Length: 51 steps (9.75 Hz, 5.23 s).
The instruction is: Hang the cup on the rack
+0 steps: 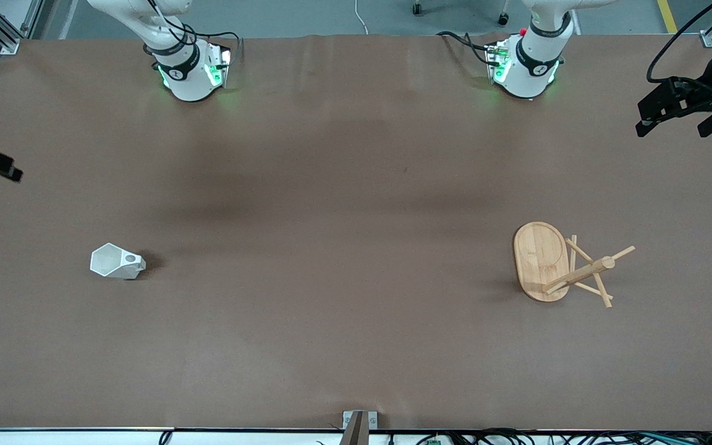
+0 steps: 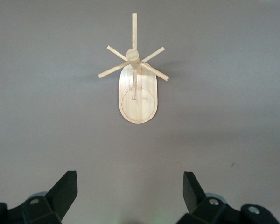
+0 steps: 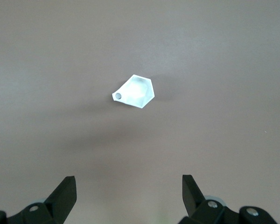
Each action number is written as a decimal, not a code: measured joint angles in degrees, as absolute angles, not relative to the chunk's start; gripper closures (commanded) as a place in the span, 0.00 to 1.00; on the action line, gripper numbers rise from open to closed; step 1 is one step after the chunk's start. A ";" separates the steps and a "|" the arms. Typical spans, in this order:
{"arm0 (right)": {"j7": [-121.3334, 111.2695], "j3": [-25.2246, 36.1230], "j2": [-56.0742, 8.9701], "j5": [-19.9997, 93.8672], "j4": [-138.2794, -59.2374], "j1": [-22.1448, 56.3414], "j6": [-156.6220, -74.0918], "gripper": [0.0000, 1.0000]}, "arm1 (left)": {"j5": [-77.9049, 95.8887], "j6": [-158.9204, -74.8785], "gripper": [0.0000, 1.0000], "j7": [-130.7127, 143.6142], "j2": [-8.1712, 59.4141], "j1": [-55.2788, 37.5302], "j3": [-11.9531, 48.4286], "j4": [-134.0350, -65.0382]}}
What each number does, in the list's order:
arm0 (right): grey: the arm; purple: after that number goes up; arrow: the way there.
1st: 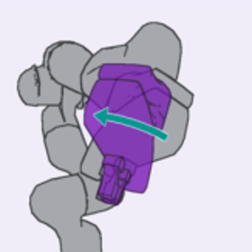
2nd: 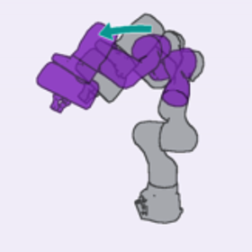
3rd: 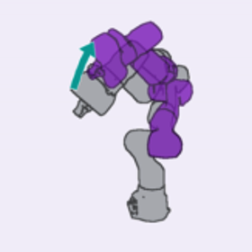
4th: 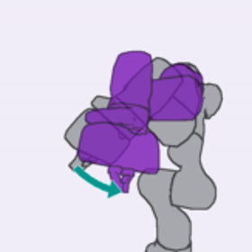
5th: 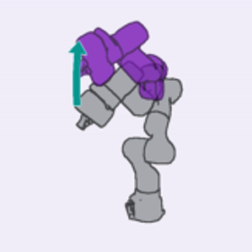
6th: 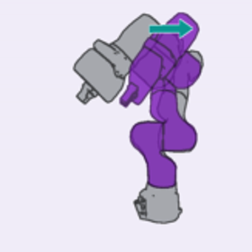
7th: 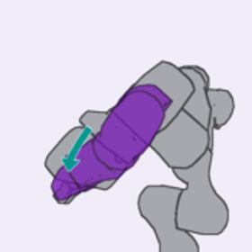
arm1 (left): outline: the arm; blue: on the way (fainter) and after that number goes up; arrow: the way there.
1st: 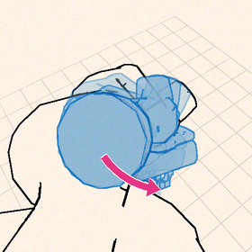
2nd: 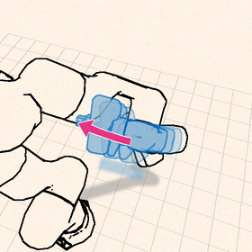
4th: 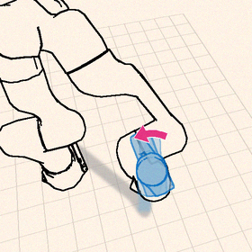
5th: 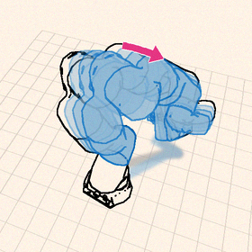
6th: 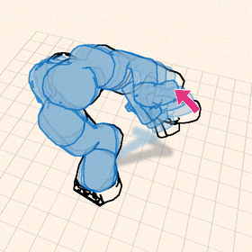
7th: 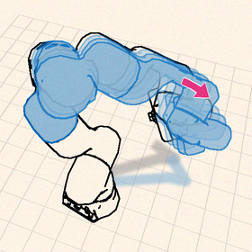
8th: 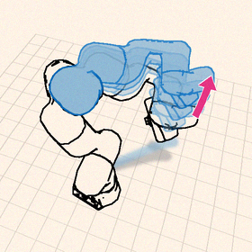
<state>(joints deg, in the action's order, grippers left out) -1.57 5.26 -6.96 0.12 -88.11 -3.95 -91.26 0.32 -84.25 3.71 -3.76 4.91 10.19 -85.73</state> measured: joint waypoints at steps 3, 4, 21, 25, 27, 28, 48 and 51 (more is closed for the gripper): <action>-4.04 5.38 -13.34 0.12 -98.62 -4.89 -110.74 0.00 | 0.32 -84.25 0.00 3.71 -3.73 4.97 10.16 -85.69; -5.66 5.41 -14.41 0.12 -103.02 -5.41 -117.20 0.00 | 0.32 -84.25 0.00 3.71 -3.70 5.00 10.16 -85.69; -9.21 5.34 -27.18 2.31 -110.77 -7.26 -139.07 0.98 | 0.32 -83.93 0.00 3.43 -1.63 4.50 10.77 -85.73; -10.03 5.32 -27.76 4.08 -108.74 -7.81 -137.61 1.00 | 0.32 -83.93 0.00 3.43 -1.63 4.29 12.38 -85.64; -10.62 5.02 -27.69 4.15 -105.26 -7.45 -129.62 1.00 | 0.32 -83.93 0.00 3.42 -1.63 4.25 12.57 -85.64; -10.72 4.82 -27.12 4.16 -101.80 -6.63 -122.76 1.00 | 0.32 -83.93 0.00 3.42 -1.63 4.22 12.60 -85.64; -28.37 4.16 -17.38 95.51 -115.90 26.16 -103.04 1.00 | 2.85 -93.45 0.00 -9.10 13.09 -27.63 20.05 -77.57; -30.64 4.27 -17.36 97.75 -117.56 26.24 -99.56 1.00 | 0.40 -99.58 0.00 -11.35 18.06 -30.40 20.06 -77.37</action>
